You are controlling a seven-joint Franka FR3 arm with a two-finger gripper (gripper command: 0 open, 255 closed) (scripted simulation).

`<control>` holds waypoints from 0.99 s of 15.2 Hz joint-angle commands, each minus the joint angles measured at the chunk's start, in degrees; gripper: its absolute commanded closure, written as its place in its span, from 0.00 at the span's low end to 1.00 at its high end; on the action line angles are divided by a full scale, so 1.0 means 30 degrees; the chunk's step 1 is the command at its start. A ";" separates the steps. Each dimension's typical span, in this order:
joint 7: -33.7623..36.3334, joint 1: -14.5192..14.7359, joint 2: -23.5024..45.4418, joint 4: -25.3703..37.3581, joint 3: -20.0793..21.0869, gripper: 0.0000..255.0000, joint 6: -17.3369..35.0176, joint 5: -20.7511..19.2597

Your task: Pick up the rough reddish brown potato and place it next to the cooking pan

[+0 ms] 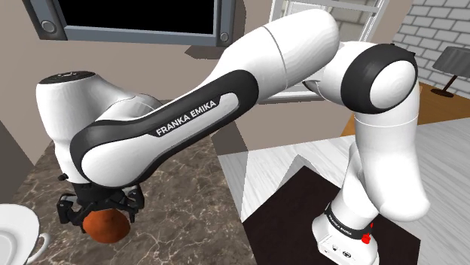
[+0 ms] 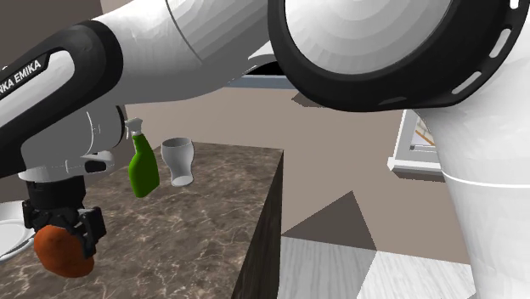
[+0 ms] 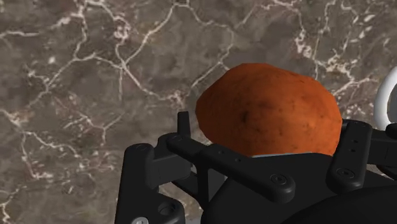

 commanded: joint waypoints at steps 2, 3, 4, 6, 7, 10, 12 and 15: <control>0.0003 -0.0001 0.0023 -0.0015 -0.0008 0.00 -0.0018 -0.0005; 0.0007 0.0014 0.0102 -0.0012 -0.0019 0.00 0.0055 -0.0027; -0.0043 -0.0055 -0.0156 0.0257 0.0016 0.00 -0.0467 0.0057; -0.0131 -0.0177 -0.0610 0.0888 0.0074 0.00 -0.1540 0.0204; -0.0161 -0.0218 -0.0764 0.1172 0.0091 0.00 -0.1974 0.0255; -0.0162 -0.0218 -0.0765 0.1171 0.0090 0.00 -0.1973 0.0255; -0.0161 -0.0217 -0.0764 0.1172 0.0090 0.00 -0.1974 0.0255; -0.0161 -0.0217 -0.0764 0.1172 0.0090 0.00 -0.1974 0.0255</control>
